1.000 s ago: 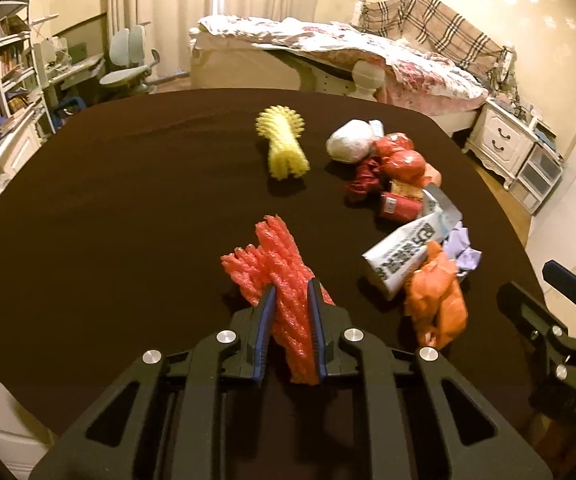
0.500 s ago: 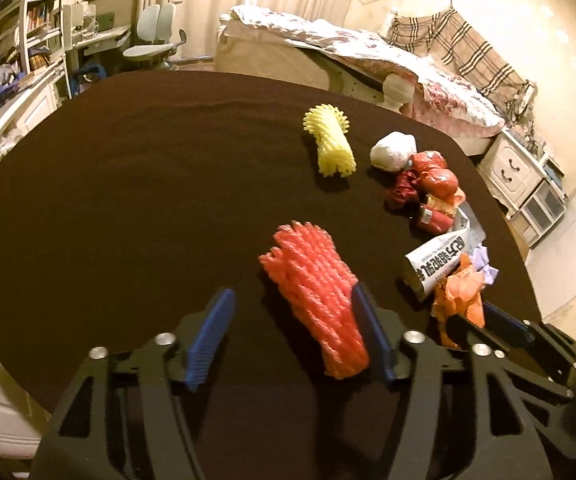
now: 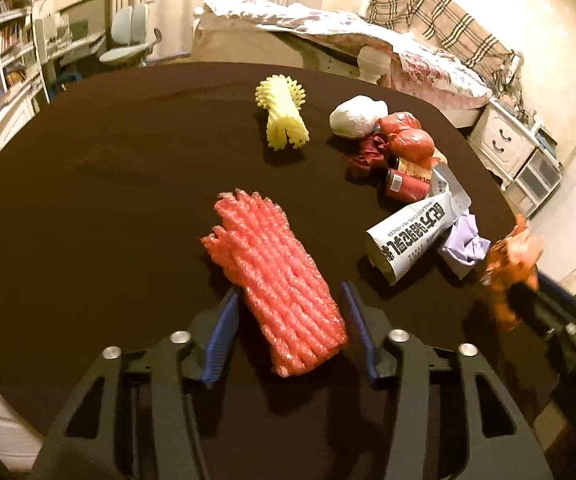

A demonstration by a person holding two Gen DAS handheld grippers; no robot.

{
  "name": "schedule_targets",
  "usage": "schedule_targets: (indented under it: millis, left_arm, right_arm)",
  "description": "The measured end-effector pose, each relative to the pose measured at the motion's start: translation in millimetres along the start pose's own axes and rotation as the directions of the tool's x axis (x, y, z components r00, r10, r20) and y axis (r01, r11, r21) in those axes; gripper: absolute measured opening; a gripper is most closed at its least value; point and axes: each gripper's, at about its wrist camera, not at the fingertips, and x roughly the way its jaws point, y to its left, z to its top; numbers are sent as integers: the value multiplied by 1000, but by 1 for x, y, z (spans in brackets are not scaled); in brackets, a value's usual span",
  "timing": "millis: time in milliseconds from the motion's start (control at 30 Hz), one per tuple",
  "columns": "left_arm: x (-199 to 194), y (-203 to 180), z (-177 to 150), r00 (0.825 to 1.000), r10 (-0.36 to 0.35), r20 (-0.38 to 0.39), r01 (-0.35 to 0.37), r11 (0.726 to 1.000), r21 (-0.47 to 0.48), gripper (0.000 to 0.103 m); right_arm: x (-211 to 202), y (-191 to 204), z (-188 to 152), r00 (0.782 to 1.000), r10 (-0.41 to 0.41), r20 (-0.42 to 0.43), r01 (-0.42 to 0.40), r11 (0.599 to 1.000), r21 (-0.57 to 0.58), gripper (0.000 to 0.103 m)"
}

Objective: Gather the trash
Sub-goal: 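Grasp the orange plastic bag with the right tool while the left tool grasps the red foam net, then carry both items over the bin and open both tools to drop them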

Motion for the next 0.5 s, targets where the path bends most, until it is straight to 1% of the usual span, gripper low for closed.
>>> schedule_targets:
  millis: [33,67,167,300,500]
  left_arm:
    - [-1,1,-1,1000,-12,6,12,1000,3,40]
    - [-2,1,-2,1000,-25,6,25,1000,0,38]
    - [-7,2,-4,1000,-21,22,21,1000,2,37]
    - [-24,-7,-5,997,-22,69,19,999,32,36]
    - [-44,-36,5,988,-99,121,91,993,74,36]
  right_arm:
    - [-1,-4,0,1000,-3,3,3,1000,9,34]
    - [-2,-9,0,1000,-7,7,6,1000,19,34]
    - [-5,-20,0,1000,-14,17,14,999,45,34]
    - [-8,-34,2,999,-32,27,30,997,75,34]
    - [-18,-60,4,995,-80,53,73,990,120,34]
